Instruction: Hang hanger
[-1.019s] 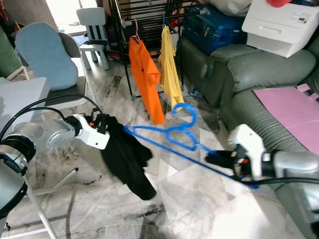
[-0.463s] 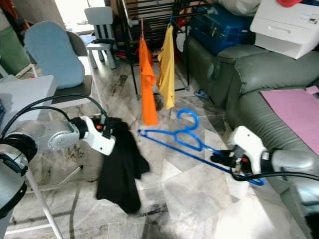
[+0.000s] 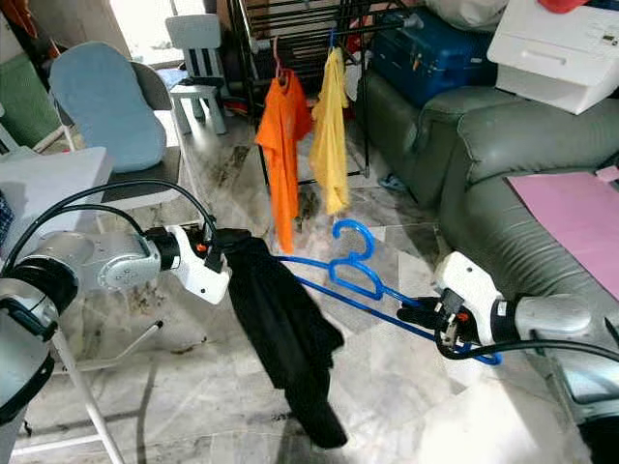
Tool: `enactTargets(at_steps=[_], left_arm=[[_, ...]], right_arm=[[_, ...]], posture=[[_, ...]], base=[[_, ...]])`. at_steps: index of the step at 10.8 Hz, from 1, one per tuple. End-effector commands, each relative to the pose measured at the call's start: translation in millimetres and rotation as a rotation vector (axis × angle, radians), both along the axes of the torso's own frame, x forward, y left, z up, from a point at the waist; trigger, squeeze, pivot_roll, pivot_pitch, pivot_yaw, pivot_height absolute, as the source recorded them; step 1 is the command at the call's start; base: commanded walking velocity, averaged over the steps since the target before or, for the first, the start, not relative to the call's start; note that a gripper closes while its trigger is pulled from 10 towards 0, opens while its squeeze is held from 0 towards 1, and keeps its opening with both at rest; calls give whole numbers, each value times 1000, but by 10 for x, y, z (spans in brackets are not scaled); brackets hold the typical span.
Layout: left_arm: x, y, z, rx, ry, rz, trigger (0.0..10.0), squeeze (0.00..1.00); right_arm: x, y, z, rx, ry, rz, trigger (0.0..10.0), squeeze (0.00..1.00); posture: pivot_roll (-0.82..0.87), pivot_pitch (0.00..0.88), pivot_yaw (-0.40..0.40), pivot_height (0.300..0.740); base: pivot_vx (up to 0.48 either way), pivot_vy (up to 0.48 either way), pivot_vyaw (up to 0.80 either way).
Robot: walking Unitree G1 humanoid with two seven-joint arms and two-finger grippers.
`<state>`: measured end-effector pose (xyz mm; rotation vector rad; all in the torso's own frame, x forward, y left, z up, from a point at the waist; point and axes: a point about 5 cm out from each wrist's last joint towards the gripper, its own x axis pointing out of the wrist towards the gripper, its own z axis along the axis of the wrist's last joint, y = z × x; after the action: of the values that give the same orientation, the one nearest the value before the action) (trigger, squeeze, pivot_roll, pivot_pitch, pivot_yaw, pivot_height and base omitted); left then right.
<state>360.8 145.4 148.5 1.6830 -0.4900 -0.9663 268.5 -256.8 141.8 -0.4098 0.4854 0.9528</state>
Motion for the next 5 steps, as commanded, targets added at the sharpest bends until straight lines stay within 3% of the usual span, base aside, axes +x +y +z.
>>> enactTargets(at_steps=[1,5], left_arm=[[51,45,90,-4,-21,33,10000,0],[76,91,94,3,-29,71,10000,0]], right_arm=[[-9,-42,11,-28,-4,2,10000,0],[-64,-76,34,-42,27,28,10000,0]], posture=[[-135,0,110,740],[-141,0,108,740]], base=[[0,0,0],[0,0,0]])
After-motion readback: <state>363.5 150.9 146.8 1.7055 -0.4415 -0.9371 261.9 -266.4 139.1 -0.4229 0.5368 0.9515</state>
